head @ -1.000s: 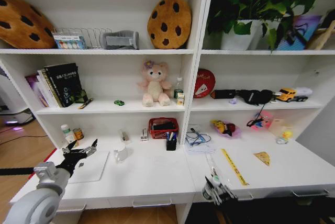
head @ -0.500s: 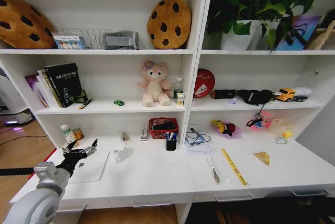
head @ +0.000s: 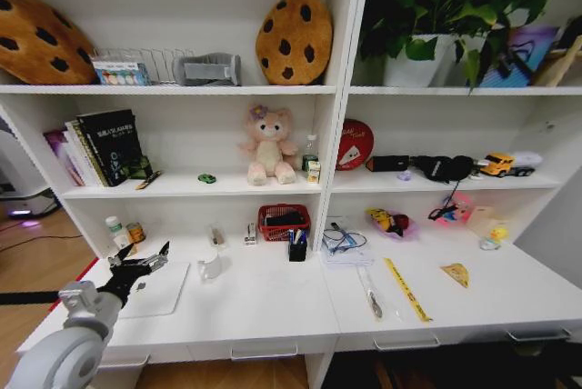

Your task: Organize the objects on the table.

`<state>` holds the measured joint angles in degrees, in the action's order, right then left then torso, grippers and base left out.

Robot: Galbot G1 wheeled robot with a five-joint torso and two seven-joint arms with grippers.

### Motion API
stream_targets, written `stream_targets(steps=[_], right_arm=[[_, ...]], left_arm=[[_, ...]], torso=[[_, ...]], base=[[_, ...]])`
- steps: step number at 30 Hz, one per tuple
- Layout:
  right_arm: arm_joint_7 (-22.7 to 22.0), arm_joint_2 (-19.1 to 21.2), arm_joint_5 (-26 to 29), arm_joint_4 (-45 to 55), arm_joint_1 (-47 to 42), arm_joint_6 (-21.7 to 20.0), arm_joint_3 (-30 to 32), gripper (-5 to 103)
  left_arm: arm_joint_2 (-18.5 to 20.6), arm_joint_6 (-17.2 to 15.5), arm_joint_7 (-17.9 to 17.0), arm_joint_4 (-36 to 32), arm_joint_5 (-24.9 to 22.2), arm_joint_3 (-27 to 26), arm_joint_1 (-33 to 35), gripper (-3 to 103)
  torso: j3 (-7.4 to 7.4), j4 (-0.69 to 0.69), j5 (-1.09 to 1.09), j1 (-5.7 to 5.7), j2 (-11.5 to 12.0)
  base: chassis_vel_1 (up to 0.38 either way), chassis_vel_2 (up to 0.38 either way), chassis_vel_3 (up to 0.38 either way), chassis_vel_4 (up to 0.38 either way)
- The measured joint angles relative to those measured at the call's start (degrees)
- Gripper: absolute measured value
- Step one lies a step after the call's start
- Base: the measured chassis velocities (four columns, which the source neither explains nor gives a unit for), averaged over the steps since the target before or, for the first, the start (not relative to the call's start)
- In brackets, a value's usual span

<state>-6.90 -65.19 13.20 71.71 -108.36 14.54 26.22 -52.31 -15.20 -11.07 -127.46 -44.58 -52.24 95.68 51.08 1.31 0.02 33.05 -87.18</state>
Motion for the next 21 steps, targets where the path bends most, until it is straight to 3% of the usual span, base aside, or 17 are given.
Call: stream_targets(steps=[5,8,21], right_arm=[[0.61,-0.22,1.76,-4.21,5.79,-6.59,-2.4,26],[0.64,-0.6,2.37,-7.37,8.63,-7.81,-3.65,26],[1.44,-7.93,-5.7,-28.04,27.89,-3.3,-5.01,26]], left_arm=[[0.0,0.0,0.01,0.0,0.0,0.0,0.0,100],[0.0,0.0,0.01,0.0,0.0,0.0,0.0,100],[0.0,0.0,0.02,0.0,0.0,0.0,0.0,100]], torso=[[0.0,0.01,-0.02,0.0,0.0],[0.0,0.0,-0.03,0.0,0.0],[0.01,0.01,-0.05,0.0,0.0]], base=[[0.0,0.0,0.0,0.0],[0.0,0.0,0.0,0.0],[0.0,0.0,0.0,0.0]])
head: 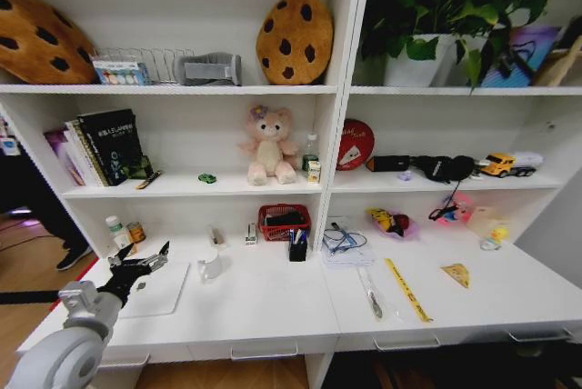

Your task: Organize the objects on the table.

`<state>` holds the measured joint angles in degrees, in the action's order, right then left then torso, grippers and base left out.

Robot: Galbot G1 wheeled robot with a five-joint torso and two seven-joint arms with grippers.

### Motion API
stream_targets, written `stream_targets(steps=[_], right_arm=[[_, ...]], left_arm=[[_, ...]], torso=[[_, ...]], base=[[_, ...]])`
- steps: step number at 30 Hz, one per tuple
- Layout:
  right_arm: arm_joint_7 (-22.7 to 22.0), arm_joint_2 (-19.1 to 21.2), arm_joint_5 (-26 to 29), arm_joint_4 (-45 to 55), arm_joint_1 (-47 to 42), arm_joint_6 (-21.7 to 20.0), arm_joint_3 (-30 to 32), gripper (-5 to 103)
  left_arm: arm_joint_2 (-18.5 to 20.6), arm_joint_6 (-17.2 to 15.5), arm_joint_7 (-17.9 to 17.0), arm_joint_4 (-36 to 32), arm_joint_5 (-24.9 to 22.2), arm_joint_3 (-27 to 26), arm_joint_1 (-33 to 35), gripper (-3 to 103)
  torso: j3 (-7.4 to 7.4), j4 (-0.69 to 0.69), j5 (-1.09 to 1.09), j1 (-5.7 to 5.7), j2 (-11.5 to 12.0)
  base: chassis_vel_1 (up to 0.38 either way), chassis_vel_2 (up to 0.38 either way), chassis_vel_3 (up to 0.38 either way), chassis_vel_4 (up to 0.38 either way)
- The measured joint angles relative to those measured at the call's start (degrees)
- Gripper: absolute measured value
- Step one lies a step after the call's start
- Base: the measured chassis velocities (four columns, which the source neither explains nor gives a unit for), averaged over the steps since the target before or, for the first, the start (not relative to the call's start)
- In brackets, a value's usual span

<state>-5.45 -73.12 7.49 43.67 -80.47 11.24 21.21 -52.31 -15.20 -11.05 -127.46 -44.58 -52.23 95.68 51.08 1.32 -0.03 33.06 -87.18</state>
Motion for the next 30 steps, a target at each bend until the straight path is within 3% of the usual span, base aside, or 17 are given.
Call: stream_targets(steps=[14,20,23,25,26,28,30], right_arm=[[-2.4,-2.31,-7.42,-11.34,13.58,10.73,-0.39,26],[-2.68,-4.42,-14.82,-19.86,18.81,14.71,0.07,25],[-4.18,-5.44,-16.45,-21.31,19.43,14.99,0.15,36],[-4.42,-5.68,-16.8,-21.69,19.59,15.17,0.26,36],[-5.27,-6.17,-17.72,-22.57,20.02,15.72,0.6,47],[-5.84,-6.16,-18.12,-22.46,19.83,15.79,0.69,57],[-5.86,-6.07,-18.17,-22.29,19.65,15.8,0.68,57]], left_arm=[[0.0,0.0,0.0,0.0,0.0,0.0,0.0,100],[0.0,0.0,0.0,0.0,0.0,0.0,0.0,100],[0.0,0.0,0.0,0.0,0.0,0.0,0.0,100],[0.0,0.0,0.0,0.0,0.0,-0.01,0.0,100],[0.0,0.0,0.0,0.0,0.0,-0.01,0.0,100],[0.0,0.0,0.0,0.0,0.0,-0.01,0.0,100],[0.0,0.0,0.0,0.0,0.0,-0.01,0.0,100]], torso=[[0.0,0.0,0.04,0.0,0.0],[0.0,0.0,0.04,0.0,0.0],[0.0,0.01,0.03,-0.01,0.0],[-0.01,0.01,0.04,-0.01,0.0],[-0.01,0.01,0.04,-0.01,0.0],[-0.01,0.0,0.03,-0.01,0.0],[-0.01,0.0,0.03,-0.01,0.0]], base=[[0.0,0.0,0.0,0.0],[0.0,0.0,0.0,0.0],[0.0,0.0,0.0,0.0],[0.0,0.0,0.0,0.0],[0.0,0.0,0.0,0.0],[0.0,0.0,0.0,0.0],[0.0,0.0,0.0,0.0]])
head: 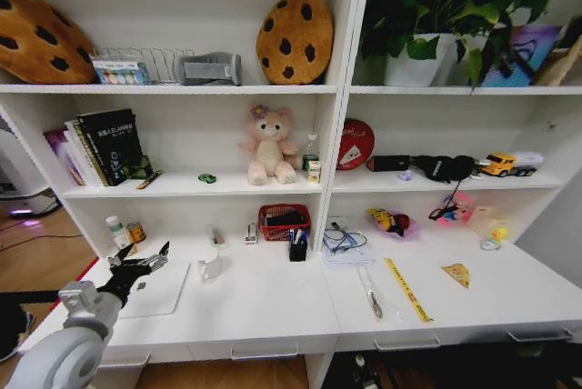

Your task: Organize the objects on the table.

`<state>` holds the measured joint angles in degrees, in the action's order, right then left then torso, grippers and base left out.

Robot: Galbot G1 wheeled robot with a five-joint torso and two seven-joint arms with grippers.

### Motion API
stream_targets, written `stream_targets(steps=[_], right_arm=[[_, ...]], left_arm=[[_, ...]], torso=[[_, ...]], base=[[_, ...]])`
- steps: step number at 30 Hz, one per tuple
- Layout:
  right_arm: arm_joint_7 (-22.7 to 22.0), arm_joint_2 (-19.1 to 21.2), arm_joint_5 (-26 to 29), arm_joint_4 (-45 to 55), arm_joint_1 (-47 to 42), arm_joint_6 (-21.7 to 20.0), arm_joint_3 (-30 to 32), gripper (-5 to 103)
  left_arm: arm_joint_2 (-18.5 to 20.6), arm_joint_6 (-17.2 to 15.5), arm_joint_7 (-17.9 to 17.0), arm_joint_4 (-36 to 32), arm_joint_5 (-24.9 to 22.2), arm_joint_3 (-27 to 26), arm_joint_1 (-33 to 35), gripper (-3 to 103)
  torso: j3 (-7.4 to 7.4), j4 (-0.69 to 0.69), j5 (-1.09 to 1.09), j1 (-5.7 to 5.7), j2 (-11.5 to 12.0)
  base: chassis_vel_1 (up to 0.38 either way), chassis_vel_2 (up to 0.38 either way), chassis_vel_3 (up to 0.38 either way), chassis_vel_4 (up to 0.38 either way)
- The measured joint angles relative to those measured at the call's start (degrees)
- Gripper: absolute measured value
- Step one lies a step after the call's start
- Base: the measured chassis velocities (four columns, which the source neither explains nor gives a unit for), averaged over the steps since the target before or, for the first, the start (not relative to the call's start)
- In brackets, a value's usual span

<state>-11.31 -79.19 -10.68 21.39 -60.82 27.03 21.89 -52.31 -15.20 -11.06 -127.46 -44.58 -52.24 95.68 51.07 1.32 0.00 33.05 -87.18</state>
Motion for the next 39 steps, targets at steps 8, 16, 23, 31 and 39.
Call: stream_targets(steps=[8,16,23,31,39], right_arm=[[1.17,3.89,8.2,14.42,-11.07,-4.94,-3.35,90],[1.48,15.23,26.44,52.53,-34.53,-21.23,-5.75,100],[-2.91,21.3,36.14,72.49,-47.28,-30.38,-2.71,100],[-4.8,22.06,31.17,95.25,-57.72,-25.97,6.62,100],[-7.58,23.88,31.36,107.89,-48.29,-24.46,13.04,100]], left_arm=[[0.0,0.0,-0.02,0.0,0.0,0.0,0.0,100],[0.0,0.0,-0.01,0.0,0.0,-0.01,0.0,100],[0.0,0.0,0.01,0.0,0.0,-0.01,0.0,100],[0.0,0.0,0.0,0.0,0.0,-0.01,0.0,100],[0.0,0.0,0.0,0.0,0.0,-0.01,0.0,100]], torso=[[0.0,0.0,0.0,0.0,0.0],[-0.01,-0.01,-0.01,-0.02,-0.01],[-0.01,0.01,0.02,-0.02,-0.01],[-0.01,0.01,-0.01,-0.02,-0.01],[0.0,-0.01,0.01,0.0,0.0]], base=[[0.0,0.0,0.0,0.0],[0.0,0.0,0.0,0.0],[0.0,0.0,0.0,0.0],[0.0,0.0,0.0,0.0],[0.0,0.0,0.0,0.0]])
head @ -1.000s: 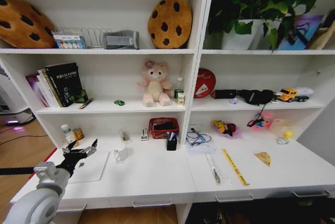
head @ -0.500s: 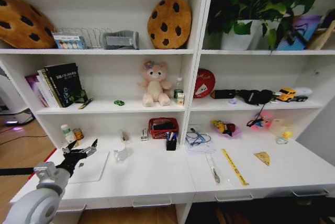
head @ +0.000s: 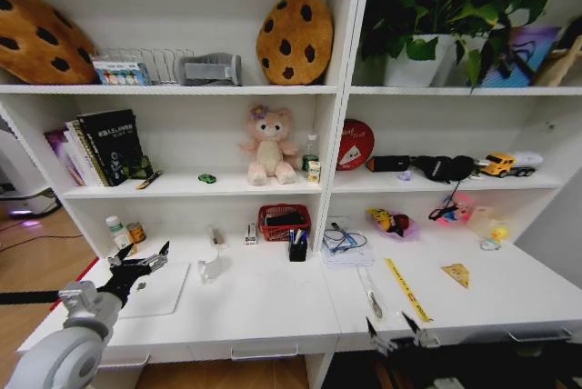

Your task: Organize the objects on the table.

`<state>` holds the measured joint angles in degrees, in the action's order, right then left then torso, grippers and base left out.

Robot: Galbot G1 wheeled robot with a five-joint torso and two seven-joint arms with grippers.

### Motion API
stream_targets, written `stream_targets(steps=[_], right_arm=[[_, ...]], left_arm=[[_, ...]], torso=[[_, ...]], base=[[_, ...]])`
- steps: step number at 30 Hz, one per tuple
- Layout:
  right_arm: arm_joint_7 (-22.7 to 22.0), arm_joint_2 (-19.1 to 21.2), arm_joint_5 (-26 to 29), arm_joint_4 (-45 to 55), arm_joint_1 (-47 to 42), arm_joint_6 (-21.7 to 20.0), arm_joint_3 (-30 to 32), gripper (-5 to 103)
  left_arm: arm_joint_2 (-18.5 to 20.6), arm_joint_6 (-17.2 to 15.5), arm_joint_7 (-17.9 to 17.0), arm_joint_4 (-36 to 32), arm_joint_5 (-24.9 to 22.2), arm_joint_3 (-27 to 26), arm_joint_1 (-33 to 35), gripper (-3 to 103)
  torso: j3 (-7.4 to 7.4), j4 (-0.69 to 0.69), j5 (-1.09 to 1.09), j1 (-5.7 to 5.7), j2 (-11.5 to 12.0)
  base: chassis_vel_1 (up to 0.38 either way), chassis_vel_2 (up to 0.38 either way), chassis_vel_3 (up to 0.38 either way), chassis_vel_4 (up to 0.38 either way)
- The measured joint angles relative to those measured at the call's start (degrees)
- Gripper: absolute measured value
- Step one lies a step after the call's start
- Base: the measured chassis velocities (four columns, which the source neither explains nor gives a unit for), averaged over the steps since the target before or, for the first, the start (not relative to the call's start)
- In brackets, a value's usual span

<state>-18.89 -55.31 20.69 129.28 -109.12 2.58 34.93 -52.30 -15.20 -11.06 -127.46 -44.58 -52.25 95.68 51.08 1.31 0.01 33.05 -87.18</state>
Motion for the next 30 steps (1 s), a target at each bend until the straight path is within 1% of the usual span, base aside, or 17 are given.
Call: stream_targets(steps=[1,2,3,5,6,7,9,13,23,30], right_arm=[[0.0,0.0,0.0,0.0,0.0,0.0,0.0,100],[-0.51,0.88,1.94,0.79,1.91,-0.21,0.69,100],[-0.51,0.88,1.94,0.79,1.91,-0.21,0.69,100],[-1.03,3.54,7.1,1.84,5.98,-0.81,3.42,100],[-1.07,4.44,7.99,1.73,7.32,-0.78,4.28,100],[-1.07,4.44,7.99,1.73,7.32,-0.78,4.28,100],[-1.4,6.07,8.96,0.31,10.52,0.03,5.61,100],[-1.92,6.18,9.59,-0.45,11.32,0.29,5.64,100],[-2.44,3.86,9.54,-0.84,10.57,0.49,4.9,100],[-2.32,3.63,9.65,-1.1,10.2,0.53,4.63,100]], left_arm=[[0.0,0.0,0.0,0.0,0.0,0.0,0.0,100],[0.0,0.0,0.0,0.0,0.0,0.0,0.0,100],[0.0,0.0,0.0,0.0,0.0,0.0,0.0,100],[0.0,0.0,0.0,0.0,0.0,0.0,0.0,100],[0.0,0.0,0.0,0.0,0.0,0.0,0.0,100],[0.0,0.0,0.0,0.0,0.0,0.0,0.0,100],[0.0,0.0,0.0,0.0,0.0,0.0,0.0,100],[0.0,0.0,0.0,0.0,0.0,0.0,0.0,100],[0.0,0.0,0.0,0.0,0.0,0.0,0.0,100],[0.0,0.0,0.0,0.0,0.0,0.0,0.0,100]], torso=[[0.0,0.0,0.0,0.0,0.0],[0.0,0.0,0.0,0.0,0.0],[0.0,0.0,0.0,0.0,0.0],[0.0,0.0,-0.01,0.0,0.0],[0.0,0.01,-0.01,0.01,0.0],[0.0,0.01,-0.01,0.01,0.0],[0.0,0.0,-0.01,0.01,0.0],[0.0,0.01,-0.01,0.01,0.0],[0.0,0.02,-0.01,0.0,0.0],[0.0,0.0,-0.02,0.0,0.0]], base=[[0.0,0.0,0.0,0.0],[0.0,0.0,0.0,0.0],[0.0,0.0,0.0,0.0],[0.0,0.0,0.0,0.0],[0.0,0.0,0.0,0.0],[0.0,0.0,0.0,0.0],[0.0,0.0,0.0,0.0],[0.0,0.0,0.0,0.0],[0.0,0.0,0.0,0.0],[-0.009,-0.011,0.014,0.018]])
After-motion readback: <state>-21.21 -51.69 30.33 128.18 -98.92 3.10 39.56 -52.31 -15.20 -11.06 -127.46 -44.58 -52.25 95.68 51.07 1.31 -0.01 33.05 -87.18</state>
